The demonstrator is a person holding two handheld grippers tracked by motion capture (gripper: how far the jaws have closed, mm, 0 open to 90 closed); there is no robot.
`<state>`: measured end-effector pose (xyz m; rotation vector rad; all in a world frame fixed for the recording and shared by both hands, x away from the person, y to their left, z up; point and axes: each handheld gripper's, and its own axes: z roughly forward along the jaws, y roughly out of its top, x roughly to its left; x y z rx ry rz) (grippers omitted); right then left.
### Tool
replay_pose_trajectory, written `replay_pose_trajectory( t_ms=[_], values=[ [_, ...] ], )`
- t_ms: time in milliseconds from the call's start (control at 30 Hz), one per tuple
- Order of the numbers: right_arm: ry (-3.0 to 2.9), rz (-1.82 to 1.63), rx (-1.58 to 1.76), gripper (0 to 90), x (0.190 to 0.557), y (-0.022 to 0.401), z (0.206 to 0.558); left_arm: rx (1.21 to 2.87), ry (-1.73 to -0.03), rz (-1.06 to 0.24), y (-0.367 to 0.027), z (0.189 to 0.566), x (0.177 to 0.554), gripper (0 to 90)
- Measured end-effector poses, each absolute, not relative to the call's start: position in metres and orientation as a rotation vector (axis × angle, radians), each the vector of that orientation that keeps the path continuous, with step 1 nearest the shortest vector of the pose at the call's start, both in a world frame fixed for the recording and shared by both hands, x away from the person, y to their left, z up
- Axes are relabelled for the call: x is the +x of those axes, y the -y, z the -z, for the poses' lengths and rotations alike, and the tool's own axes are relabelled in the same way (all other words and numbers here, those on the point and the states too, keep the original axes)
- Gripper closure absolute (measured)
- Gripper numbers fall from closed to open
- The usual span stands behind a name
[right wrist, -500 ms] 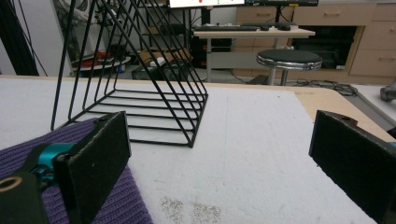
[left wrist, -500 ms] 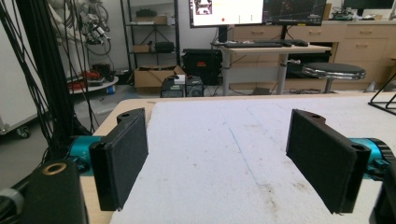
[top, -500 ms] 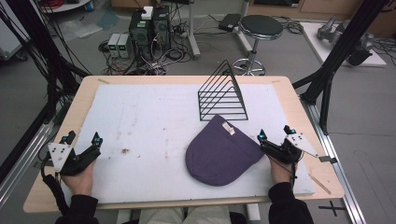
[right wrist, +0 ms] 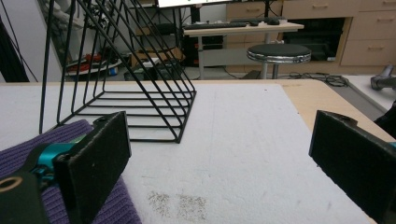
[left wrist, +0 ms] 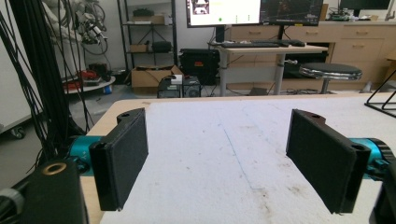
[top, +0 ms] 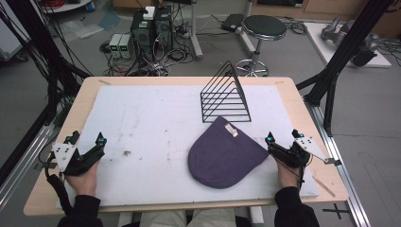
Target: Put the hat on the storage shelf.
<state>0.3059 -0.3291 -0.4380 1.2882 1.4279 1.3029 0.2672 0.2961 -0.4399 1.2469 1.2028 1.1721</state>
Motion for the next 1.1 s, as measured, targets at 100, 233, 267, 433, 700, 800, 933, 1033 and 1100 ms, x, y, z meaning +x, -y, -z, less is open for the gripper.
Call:
replay_pose_trajectory(
  t_ms=[100,233,267,433,700,800,933,1033,1100],
  values=[
    [-1.432,-1.299,1.279,4.6,0.306,0.328,0.438,1.245,-1.205,-1.174,-0.297,0.44,0.267,21.1],
    [-1.432,-1.299,1.279,4.5,0.306,0.328,0.438,1.246,-1.208,-1.174,-0.297,0.44,0.267,21.3],
    [-1.432,-1.294,1.277,4.5,0.306,0.329,0.438,1.247,-1.208,-1.172,-0.297,0.44,0.267,21.5],
    [-1.421,-1.296,1.284,4.5,0.306,0.329,0.438,1.249,-1.214,-1.17,-0.298,0.441,0.267,21.7],
    [-1.413,-1.37,1.287,4.6,0.308,0.327,0.433,1.244,-1.205,-1.16,-0.298,0.441,0.266,21.7],
    [-1.432,-1.39,1.262,4.6,0.309,0.323,0.428,1.235,-1.202,-1.162,-0.298,0.441,0.265,22.1],
    [-1.515,-1.442,1.222,4.5,0.312,0.318,0.424,1.236,-1.206,-1.159,-0.299,0.441,0.265,22.1],
    [-1.558,-1.453,1.185,4.5,0.313,0.312,0.419,1.234,-1.207,-1.16,-0.299,0.441,0.265,22.1],
    [-1.574,-1.471,1.17,4.5,0.314,0.309,0.416,1.234,-1.208,-1.155,-0.3,0.441,0.265,22.1]
  ],
)
